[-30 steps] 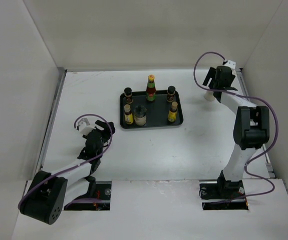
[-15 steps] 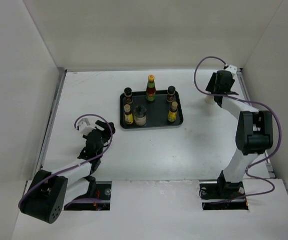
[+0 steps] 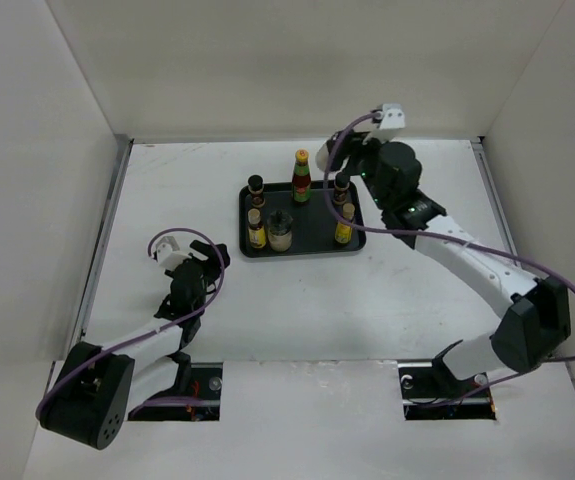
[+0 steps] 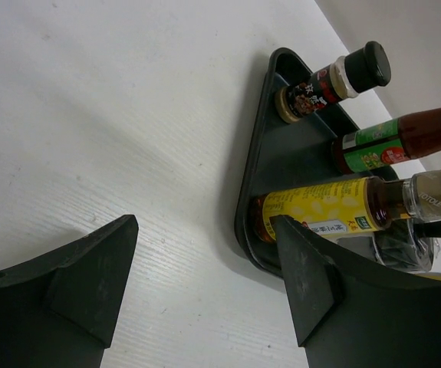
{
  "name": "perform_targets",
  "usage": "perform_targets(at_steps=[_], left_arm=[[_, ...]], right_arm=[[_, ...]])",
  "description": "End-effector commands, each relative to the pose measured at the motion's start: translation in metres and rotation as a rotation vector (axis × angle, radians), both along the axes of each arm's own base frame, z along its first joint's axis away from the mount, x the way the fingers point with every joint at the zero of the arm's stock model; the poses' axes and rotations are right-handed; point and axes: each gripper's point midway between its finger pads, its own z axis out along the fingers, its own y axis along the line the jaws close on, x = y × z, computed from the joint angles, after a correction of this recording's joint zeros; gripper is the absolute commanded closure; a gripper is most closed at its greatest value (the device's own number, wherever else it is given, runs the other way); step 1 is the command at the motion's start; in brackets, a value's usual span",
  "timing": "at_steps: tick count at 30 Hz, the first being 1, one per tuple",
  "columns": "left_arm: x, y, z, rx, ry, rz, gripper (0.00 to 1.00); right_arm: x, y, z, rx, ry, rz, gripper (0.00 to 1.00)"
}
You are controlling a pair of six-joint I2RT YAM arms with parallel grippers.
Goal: Organize the condiment bottles
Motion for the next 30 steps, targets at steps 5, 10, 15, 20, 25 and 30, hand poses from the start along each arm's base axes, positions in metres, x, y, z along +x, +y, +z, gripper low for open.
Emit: perform_targets(at_steps=[5,10,15,20,25,30], left_arm=[[0.005,-0.002,0.018,-0.020,-0.061,0.002,0.29],[0.005,-0.002,0.017,-0.019,-0.057,0.000,0.29],[0.005,-0.004,0.016,-0.022,-0.057,-0.009,0.29],[0.005,-0.004,0.016,-0.021,-0.054,-0.010,0.29],[0.005,-0.004,0.016,-0.020,-0.055,-0.007,0.29],[0.005,-0.005,0.016,-0.021,-0.055,-0.010,0.29]], right_arm=[[-0.002,0.056,-0.025,-0.086,0.013,0.124,0.49],[-0.012,0.083,-0.060,-0.147,0.070,0.204,0.49],[-0.018,0.098,-0.096,-0.206,0.115,0.223,0.50],[-0.018,0.096,-0.118,-0.229,0.134,0.209,0.51],[-0.020,0.095,-0.133,-0.224,0.147,0.207,0.52],[-0.016,0.097,-0.151,-0.244,0.174,0.209,0.52]])
